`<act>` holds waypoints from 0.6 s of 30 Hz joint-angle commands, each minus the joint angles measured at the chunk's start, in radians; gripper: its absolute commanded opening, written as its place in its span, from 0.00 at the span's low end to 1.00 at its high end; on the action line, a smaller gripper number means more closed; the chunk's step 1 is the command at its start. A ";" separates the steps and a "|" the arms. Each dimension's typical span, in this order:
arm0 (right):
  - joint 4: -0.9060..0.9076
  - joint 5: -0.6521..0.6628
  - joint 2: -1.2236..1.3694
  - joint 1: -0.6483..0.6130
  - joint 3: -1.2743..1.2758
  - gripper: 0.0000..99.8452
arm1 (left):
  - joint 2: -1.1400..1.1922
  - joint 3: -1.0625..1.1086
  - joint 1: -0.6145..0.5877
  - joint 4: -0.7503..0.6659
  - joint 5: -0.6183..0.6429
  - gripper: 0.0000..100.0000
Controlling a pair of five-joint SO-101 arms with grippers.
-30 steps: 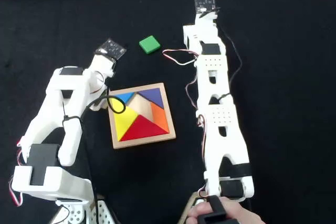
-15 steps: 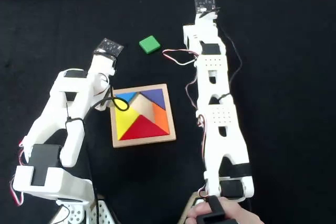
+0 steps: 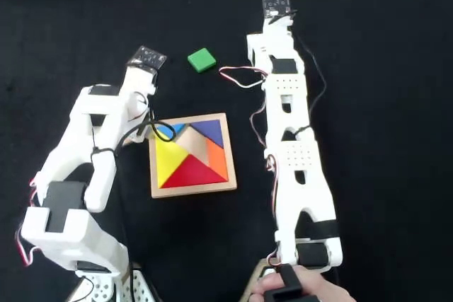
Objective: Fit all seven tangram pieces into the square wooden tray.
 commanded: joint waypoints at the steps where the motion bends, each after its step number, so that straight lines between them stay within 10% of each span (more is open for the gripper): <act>1: -0.021 0.003 -0.062 0.011 -0.053 0.01 | 0.025 -0.016 -0.012 0.023 0.008 0.19; 18: -0.021 0.003 -0.061 0.011 -0.053 0.01 | 0.032 -0.045 -0.045 0.104 0.006 0.19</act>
